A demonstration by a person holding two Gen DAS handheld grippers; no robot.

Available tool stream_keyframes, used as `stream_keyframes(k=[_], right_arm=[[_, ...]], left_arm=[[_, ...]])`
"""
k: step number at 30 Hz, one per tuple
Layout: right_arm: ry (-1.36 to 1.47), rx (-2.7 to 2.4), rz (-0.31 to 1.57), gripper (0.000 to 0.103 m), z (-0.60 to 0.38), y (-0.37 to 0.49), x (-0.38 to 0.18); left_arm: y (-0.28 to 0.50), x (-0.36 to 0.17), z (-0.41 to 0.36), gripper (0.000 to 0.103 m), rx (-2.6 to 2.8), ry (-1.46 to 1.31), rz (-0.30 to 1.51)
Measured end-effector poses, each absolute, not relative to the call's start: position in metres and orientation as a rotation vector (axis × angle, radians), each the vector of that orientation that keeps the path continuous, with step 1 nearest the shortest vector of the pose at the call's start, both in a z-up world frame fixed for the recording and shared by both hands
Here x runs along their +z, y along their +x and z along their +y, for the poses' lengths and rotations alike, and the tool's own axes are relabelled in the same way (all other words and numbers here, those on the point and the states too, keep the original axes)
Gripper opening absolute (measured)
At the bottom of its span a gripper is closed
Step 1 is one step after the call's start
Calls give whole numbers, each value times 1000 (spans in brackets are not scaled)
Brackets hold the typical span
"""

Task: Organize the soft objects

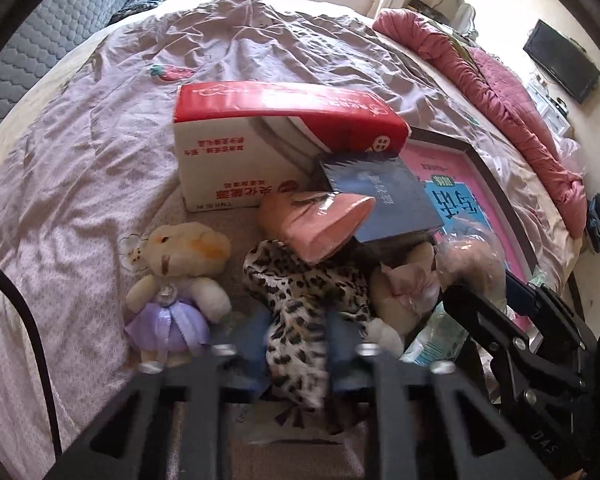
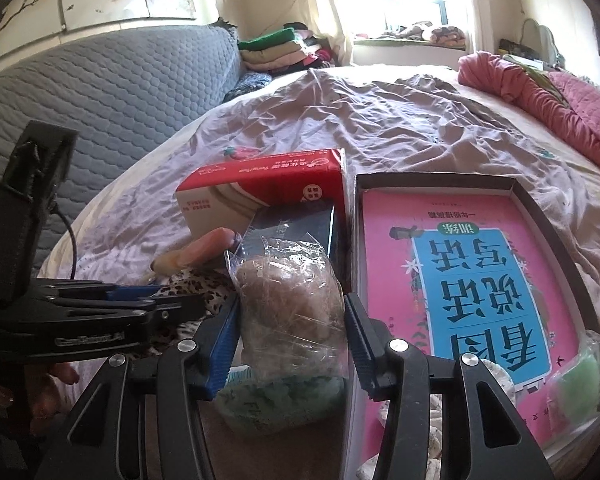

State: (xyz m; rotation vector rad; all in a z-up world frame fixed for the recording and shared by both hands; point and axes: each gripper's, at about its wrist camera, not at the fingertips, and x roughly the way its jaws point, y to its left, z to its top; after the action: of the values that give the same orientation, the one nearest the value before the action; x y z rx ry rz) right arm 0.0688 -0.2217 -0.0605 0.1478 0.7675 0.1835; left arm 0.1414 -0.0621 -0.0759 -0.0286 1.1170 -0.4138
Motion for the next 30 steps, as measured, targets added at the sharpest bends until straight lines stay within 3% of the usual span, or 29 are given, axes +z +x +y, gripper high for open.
stream_keyframes(k=[4, 30], right_arm=[[154, 181, 766, 52, -224, 67, -60], [152, 190, 722, 52, -223, 53, -39]], left_arm=[[137, -70, -61, 11, -411, -13, 1083], [99, -22, -40, 10, -394, -61, 967]])
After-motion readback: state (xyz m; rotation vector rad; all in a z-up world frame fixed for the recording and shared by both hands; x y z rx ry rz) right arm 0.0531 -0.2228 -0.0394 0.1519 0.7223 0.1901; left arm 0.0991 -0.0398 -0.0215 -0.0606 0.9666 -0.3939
